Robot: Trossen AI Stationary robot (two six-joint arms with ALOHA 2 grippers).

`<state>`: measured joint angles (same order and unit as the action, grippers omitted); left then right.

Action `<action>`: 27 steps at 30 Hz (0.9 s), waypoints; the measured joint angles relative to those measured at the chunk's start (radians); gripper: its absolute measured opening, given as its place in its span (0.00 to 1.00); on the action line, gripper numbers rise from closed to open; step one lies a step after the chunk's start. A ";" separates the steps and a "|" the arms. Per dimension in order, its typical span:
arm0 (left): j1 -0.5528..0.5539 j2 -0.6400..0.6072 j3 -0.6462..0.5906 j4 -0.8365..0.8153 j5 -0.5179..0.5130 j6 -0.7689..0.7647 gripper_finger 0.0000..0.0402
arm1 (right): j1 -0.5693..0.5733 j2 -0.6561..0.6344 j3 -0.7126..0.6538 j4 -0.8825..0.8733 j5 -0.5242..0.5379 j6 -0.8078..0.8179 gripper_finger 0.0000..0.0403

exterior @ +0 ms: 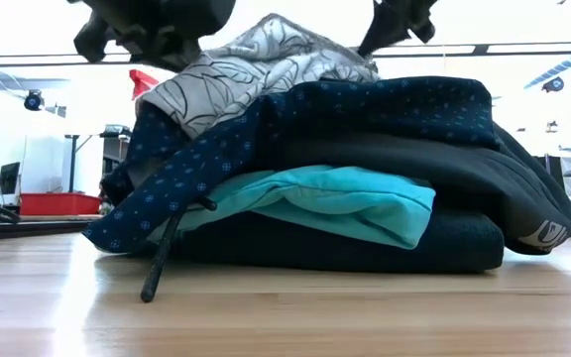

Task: Fold Laundry from Bin
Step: Fold the white floral shirt

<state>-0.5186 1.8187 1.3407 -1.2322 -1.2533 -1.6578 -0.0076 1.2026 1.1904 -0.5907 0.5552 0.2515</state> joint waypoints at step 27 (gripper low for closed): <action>-0.088 -0.149 0.005 0.116 0.174 0.737 0.57 | 0.008 -0.033 -0.032 0.127 -0.427 -0.407 0.57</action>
<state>-0.6061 1.6695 1.3460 -1.1160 -1.0798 -0.9206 0.0000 1.1695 1.1587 -0.4636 0.1285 -0.1555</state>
